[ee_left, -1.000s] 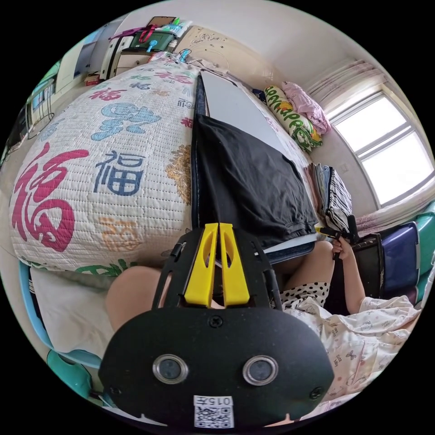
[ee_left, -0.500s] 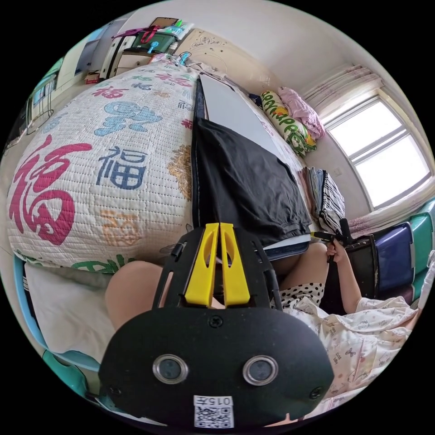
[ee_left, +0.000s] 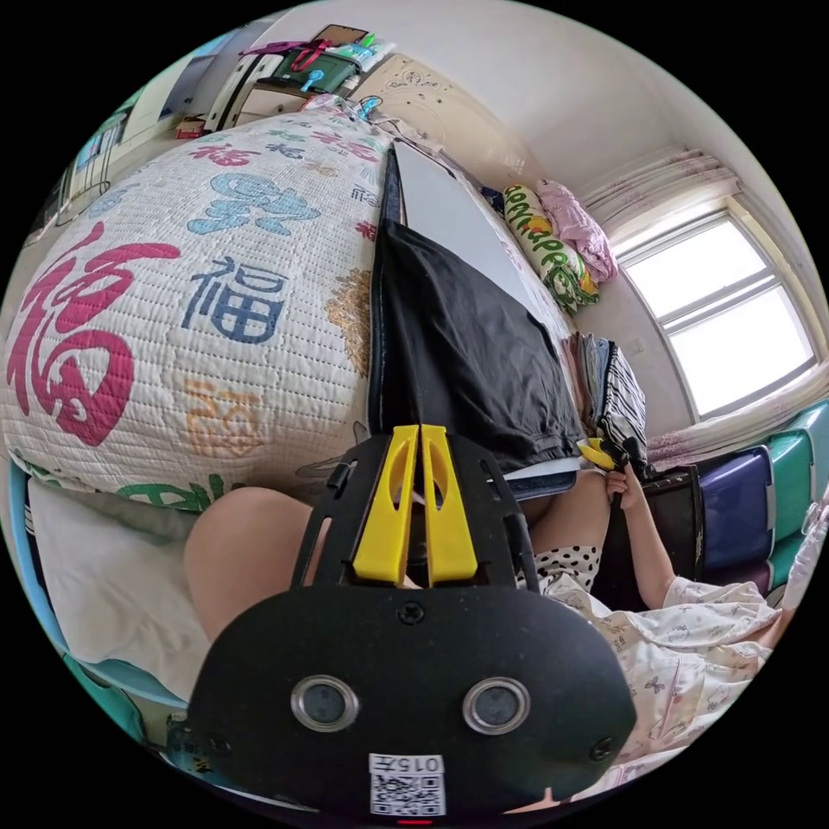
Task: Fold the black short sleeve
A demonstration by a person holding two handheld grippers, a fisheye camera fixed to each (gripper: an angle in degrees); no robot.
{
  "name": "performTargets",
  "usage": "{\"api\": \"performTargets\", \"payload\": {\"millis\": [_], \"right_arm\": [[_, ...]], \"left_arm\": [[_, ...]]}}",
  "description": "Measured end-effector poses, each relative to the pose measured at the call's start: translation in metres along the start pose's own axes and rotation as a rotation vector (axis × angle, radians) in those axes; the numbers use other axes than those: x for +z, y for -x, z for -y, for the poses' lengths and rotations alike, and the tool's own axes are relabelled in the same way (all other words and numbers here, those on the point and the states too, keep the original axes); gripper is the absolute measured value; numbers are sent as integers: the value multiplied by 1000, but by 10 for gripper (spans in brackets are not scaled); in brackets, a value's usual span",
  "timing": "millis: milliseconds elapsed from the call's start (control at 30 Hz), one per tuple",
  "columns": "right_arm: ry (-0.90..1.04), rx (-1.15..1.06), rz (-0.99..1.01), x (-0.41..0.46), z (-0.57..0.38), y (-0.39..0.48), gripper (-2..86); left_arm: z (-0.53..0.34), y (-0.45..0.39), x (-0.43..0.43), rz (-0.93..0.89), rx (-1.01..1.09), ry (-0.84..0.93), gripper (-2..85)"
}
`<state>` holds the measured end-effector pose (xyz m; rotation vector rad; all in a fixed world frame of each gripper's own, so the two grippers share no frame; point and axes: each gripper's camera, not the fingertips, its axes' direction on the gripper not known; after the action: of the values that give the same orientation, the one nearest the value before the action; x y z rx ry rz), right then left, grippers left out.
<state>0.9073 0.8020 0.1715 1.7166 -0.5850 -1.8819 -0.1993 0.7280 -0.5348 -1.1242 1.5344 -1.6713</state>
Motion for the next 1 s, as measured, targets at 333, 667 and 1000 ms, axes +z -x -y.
{"api": "performTargets", "payload": {"millis": [333, 667, 1000], "right_arm": [[-34, 1, -127, 12, -19, -1, 82], [38, -10, -165, 53, -43, -11, 25], [-5, -83, -163, 91, -133, -22, -1]], "left_arm": [[-25, 6, -18, -23, -4, -23, -1], [-38, 6, -35, 0, 4, 1, -2], [-75, 12, -104, 23, 9, -99, -5]]}}
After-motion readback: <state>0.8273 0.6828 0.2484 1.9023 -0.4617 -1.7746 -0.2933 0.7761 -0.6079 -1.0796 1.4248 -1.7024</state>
